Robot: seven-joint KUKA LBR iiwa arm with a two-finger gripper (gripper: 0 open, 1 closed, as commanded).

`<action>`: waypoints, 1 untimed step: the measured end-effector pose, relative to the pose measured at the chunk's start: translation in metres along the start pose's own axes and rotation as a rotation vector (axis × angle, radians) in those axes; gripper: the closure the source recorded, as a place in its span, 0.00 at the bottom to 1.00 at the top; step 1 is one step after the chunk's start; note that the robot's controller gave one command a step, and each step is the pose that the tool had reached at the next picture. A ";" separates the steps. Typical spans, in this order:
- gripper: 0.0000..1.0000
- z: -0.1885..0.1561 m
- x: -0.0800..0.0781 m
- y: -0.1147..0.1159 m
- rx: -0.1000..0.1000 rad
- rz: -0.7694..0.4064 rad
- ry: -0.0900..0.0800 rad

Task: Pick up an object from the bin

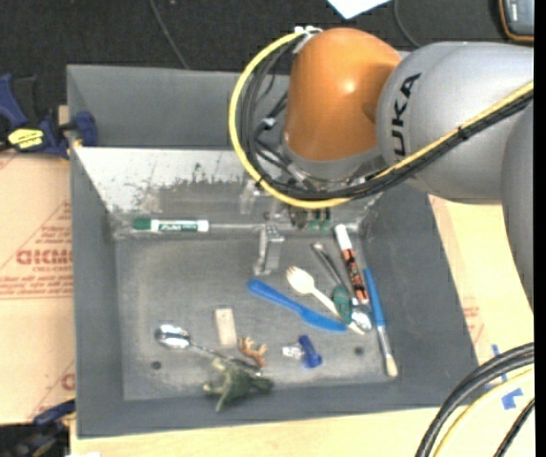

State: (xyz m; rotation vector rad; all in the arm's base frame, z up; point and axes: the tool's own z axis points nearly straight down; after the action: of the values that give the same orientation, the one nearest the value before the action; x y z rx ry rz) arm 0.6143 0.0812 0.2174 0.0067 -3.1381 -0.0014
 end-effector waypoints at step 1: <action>0.00 -0.004 -0.002 0.000 -0.001 0.002 -0.008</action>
Offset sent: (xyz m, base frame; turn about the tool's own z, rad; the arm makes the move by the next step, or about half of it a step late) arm -0.0757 -0.1124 -0.1474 0.7312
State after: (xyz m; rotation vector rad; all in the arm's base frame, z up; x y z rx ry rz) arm 0.6159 0.0809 0.2218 0.0028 -3.1460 -0.0029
